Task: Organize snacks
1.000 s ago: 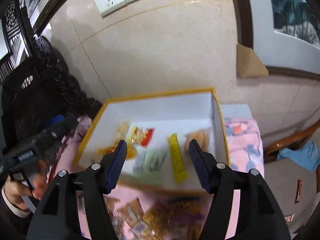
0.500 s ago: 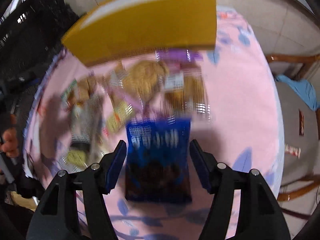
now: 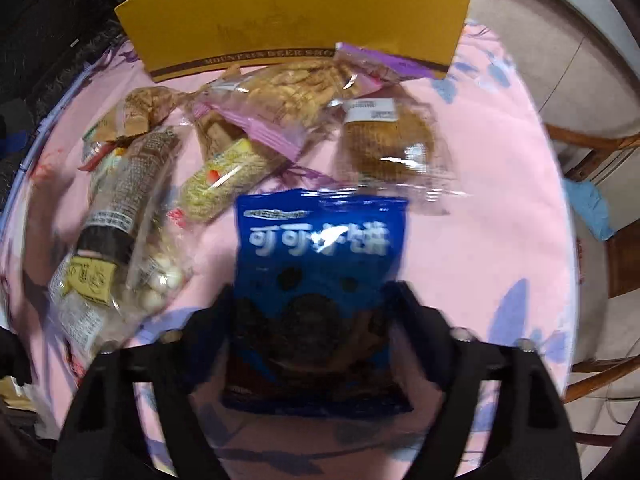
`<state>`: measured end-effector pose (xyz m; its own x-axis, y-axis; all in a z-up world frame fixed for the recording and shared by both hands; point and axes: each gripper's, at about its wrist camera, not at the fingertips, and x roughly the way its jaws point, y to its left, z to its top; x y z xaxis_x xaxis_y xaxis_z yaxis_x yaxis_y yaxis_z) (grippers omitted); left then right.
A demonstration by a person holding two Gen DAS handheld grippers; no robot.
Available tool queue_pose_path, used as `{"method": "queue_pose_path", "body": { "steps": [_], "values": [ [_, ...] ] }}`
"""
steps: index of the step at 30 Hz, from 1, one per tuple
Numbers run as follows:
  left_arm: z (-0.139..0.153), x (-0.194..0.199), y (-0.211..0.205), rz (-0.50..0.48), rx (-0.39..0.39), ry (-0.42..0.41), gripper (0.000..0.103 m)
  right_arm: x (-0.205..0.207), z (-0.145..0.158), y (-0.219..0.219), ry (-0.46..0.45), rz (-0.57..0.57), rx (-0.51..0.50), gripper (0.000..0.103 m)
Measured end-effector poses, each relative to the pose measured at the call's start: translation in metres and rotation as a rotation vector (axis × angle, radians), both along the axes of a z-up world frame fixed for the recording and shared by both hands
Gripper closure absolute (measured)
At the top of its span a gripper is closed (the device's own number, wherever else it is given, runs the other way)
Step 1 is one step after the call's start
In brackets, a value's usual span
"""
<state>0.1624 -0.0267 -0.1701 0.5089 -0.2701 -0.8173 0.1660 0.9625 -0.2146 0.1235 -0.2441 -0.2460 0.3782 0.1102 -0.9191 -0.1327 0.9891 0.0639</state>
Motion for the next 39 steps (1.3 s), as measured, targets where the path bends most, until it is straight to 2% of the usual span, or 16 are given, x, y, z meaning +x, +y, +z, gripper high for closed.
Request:
{"method": "queue_pose_path", "body": {
  "steps": [1,4,8,13,14,15,18,20,28,32,36,39],
  "values": [
    [-0.001,0.0,-0.002,-0.007,-0.002,0.004,0.004,-0.001,0.001,-0.001,-0.001,0.003,0.002,0.04],
    [-0.009,0.0,-0.016,-0.04,-0.018,0.036,0.004,-0.004,0.002,-0.006,0.009,0.003,0.026,0.046],
    [-0.022,0.0,-0.043,-0.085,-0.001,0.077,0.004,-0.011,0.003,-0.013,-0.005,-0.015,0.043,0.046],
    [-0.04,0.005,-0.072,-0.068,-0.004,0.154,0.005,-0.019,0.004,-0.023,-0.011,-0.03,0.065,0.044],
    [-0.042,0.005,-0.076,-0.067,0.007,0.162,0.007,-0.019,0.005,-0.024,-0.012,-0.032,0.069,0.044],
    [-0.045,0.006,-0.081,-0.069,0.011,0.17,0.017,-0.02,0.005,-0.027,-0.014,-0.032,0.071,0.044],
    [-0.056,0.009,-0.088,-0.068,0.034,0.217,0.035,-0.014,0.002,-0.018,-0.023,-0.03,0.071,0.043],
    [-0.061,0.011,-0.089,-0.063,0.043,0.241,0.039,-0.014,0.002,-0.017,-0.027,-0.031,0.075,0.043],
    [-0.075,0.018,-0.083,-0.026,-0.01,0.306,0.036,-0.016,0.001,-0.018,-0.039,-0.028,0.08,0.042],
    [-0.085,0.027,-0.077,0.005,-0.067,0.355,0.037,-0.017,0.001,-0.018,-0.039,-0.029,0.083,0.042],
    [-0.084,0.026,-0.075,-0.001,-0.11,0.369,0.058,-0.017,0.001,-0.019,-0.04,-0.028,0.091,0.042],
    [-0.083,0.02,-0.069,-0.003,-0.136,0.36,0.063,-0.016,0.001,-0.018,-0.037,-0.021,0.088,0.042]
  ]
}}
